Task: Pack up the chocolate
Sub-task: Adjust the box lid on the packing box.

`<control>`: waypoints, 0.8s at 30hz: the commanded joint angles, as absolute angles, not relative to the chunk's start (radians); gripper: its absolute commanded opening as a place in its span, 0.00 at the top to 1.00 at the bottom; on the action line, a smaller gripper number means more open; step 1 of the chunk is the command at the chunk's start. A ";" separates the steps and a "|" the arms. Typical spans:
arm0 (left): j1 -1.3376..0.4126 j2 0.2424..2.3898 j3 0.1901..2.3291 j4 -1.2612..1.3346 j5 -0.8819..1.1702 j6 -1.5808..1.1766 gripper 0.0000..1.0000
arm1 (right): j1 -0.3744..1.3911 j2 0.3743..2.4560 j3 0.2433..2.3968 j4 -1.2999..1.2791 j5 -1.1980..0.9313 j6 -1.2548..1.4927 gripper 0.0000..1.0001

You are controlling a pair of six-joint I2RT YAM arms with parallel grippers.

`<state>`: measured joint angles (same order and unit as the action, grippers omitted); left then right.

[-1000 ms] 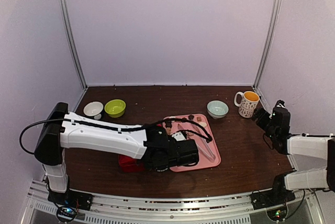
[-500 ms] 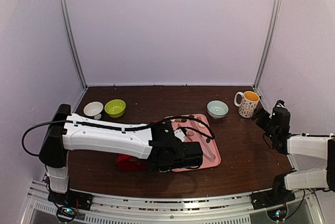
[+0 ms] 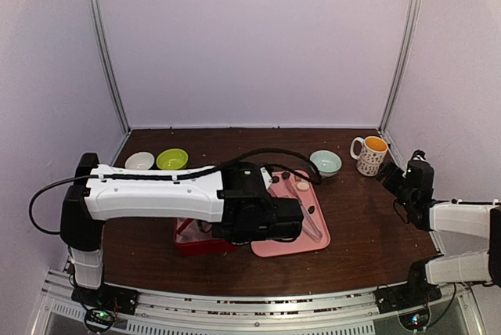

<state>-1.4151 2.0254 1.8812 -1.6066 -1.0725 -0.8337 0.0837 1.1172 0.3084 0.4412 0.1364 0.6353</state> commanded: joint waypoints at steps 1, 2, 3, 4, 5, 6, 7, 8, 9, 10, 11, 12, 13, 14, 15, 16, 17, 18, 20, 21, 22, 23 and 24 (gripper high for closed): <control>-1.405 1.927 1.934 -1.651 -1.150 -0.867 0.95 | 0.090 1.121 0.333 0.437 0.148 0.634 0.00; -1.397 1.911 1.934 -1.647 -1.153 -0.864 0.95 | 0.090 1.121 0.335 0.438 0.148 0.635 0.00; -1.389 1.895 1.933 -1.644 -1.158 -0.862 0.95 | 0.090 1.123 0.334 0.437 0.148 0.636 0.00; -1.381 1.882 1.931 -1.643 -1.164 -0.861 0.95 | 0.090 1.123 0.334 0.438 0.147 0.636 0.00; -1.370 1.867 1.929 -1.644 -1.177 -0.860 0.95 | 0.090 1.123 0.335 0.438 0.145 0.636 0.00; -1.362 1.854 1.928 -1.645 -1.190 -0.858 0.95 | 0.090 1.123 0.336 0.437 0.146 0.635 0.00; -1.353 1.841 1.927 -1.651 -1.204 -0.860 0.95 | 0.090 1.124 0.336 0.437 0.146 0.635 0.00; -1.342 1.828 1.925 -1.656 -1.217 -0.857 0.95 | 0.090 1.126 0.336 0.438 0.145 0.635 0.00; -1.330 1.815 1.923 -1.657 -1.226 -0.852 0.95 | 0.090 1.125 0.336 0.437 0.146 0.635 0.00; -1.320 1.800 1.920 -1.657 -1.233 -0.849 0.95 | 0.091 1.126 0.337 0.436 0.144 0.635 0.00; -1.309 1.784 1.916 -1.657 -1.237 -0.848 0.95 | 0.090 1.127 0.337 0.435 0.144 0.635 0.00; -1.299 1.765 1.911 -1.656 -1.238 -0.851 0.95 | 0.090 1.126 0.337 0.434 0.145 0.636 0.00; -1.291 1.739 1.905 -1.654 -1.238 -0.855 0.95 | 0.090 1.125 0.337 0.435 0.144 0.635 0.00; -1.281 1.725 1.895 -1.648 -1.234 -0.856 0.95 | 0.089 1.125 0.338 0.434 0.145 0.636 0.00; -1.270 1.690 1.877 -1.631 -1.226 -0.851 0.95 | 0.091 1.126 0.338 0.435 0.145 0.636 0.00; -1.260 1.656 1.849 -1.602 -1.210 -0.835 0.95 | 0.090 1.126 0.338 0.434 0.145 0.635 0.00; -1.245 1.622 1.816 -1.531 -1.183 -0.789 0.95 | 0.090 1.127 0.338 0.435 0.146 0.635 0.00; -1.228 1.578 1.754 -1.456 -1.143 -0.737 0.95 | 0.089 1.126 0.338 0.435 0.145 0.635 0.00; -1.182 1.479 1.633 -1.269 -1.001 -0.634 0.94 | 0.090 1.127 0.340 0.435 0.145 0.635 0.00; -1.137 1.422 1.562 -1.185 -0.904 -0.599 0.93 | 0.089 1.127 0.339 0.434 0.145 0.635 0.00; -1.096 1.371 1.495 -1.099 -0.808 -0.580 0.91 | 0.090 1.128 0.339 0.433 0.145 0.635 0.00; -1.054 1.316 1.420 -1.023 -0.722 -0.572 0.87 | 0.090 1.129 0.339 0.433 0.144 0.634 0.00; -1.015 1.268 1.354 -0.966 -0.649 -0.570 0.81 | 0.090 1.128 0.341 0.432 0.144 0.634 0.00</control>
